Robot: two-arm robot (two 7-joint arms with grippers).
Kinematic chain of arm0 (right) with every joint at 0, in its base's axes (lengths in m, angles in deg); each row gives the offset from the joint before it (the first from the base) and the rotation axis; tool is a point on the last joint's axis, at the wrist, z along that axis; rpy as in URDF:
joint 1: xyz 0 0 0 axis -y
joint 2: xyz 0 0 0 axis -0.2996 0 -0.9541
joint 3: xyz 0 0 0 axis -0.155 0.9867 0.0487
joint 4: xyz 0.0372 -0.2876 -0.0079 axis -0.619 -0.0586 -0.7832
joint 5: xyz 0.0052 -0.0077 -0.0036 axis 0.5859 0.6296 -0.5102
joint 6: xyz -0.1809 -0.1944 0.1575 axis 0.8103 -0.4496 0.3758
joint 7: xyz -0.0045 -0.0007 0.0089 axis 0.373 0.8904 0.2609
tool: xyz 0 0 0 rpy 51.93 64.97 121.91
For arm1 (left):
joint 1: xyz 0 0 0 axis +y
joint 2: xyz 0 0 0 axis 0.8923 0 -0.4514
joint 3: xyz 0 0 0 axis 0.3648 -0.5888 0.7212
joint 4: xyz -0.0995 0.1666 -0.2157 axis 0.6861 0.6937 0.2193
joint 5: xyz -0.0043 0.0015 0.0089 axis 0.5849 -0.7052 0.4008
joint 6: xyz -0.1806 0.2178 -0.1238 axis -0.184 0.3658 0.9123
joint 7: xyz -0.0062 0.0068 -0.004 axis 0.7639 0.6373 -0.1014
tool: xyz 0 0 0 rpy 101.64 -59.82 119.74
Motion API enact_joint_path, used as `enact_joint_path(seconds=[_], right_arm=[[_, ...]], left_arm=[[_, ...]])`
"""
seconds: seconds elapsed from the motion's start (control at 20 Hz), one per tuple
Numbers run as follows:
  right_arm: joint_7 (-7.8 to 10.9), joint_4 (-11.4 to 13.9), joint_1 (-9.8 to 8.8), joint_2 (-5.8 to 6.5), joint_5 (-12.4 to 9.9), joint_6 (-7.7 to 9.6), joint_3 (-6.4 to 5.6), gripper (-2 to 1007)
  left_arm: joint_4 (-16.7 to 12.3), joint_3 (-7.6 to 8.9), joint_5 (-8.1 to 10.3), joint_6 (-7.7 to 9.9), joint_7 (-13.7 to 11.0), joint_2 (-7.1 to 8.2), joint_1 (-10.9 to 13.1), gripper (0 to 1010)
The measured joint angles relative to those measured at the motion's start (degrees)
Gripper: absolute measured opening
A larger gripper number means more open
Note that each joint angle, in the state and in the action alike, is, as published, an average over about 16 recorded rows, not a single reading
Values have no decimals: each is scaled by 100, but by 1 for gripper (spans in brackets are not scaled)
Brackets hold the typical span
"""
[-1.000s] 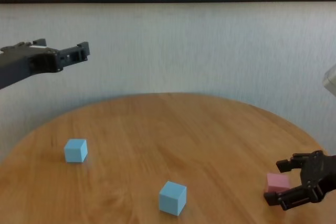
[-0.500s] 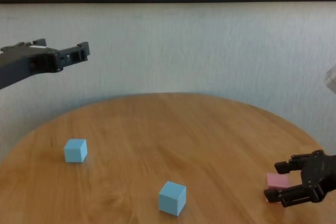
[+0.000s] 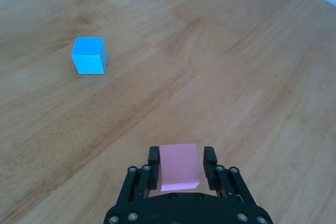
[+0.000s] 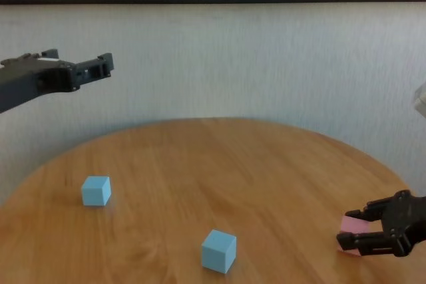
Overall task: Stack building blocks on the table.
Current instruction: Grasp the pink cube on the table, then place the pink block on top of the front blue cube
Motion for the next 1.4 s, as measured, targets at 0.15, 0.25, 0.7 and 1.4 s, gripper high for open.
enact_joint_path(seconds=[0.15,0.25,0.7,1.4], right_arm=[[7,17,-7,5,-6,-2,-4,485],[11,42,-17,11,-12,-4,-9,444],[-74,457,-130,35,-96,3,-76,372],[-184,1143,-154,-184,49,230,208,373]], left_arm=[[0,0,0,0,0,0,0,999],[0,0,0,0,0,0,0,999],[0,0,0,0,0,0,0,999],[0,0,0,0,0,0,0,999]])
